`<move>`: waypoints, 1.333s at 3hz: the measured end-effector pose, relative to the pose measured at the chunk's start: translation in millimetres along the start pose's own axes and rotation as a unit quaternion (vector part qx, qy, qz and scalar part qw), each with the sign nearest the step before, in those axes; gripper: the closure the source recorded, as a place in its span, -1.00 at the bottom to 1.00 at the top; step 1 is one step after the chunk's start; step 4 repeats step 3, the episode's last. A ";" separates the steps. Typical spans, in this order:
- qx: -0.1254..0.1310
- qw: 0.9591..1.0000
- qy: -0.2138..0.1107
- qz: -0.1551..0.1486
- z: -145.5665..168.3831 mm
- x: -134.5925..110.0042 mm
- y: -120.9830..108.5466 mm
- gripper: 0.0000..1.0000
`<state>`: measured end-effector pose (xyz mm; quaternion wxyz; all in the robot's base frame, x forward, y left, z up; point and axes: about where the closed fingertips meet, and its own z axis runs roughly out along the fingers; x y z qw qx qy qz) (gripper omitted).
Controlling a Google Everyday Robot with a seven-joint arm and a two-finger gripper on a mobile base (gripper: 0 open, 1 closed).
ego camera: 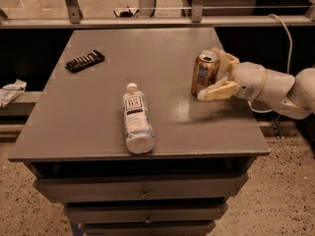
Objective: Place orange can upright
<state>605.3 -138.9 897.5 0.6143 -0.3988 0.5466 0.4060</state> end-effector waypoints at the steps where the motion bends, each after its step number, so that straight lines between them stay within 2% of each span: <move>1: -0.003 0.999 0.045 -0.003 -14.6 -10.8 -0.9 -1.00; 2: 0.006 0.996 0.084 0.002 -32.1 -27.8 -3.9 -1.00; 4: 0.001 0.997 0.080 0.001 -26.4 -25.1 -2.5 -1.00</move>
Offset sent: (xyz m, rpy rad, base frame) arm -0.0175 -0.0649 0.0548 -0.2513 0.1026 -0.0648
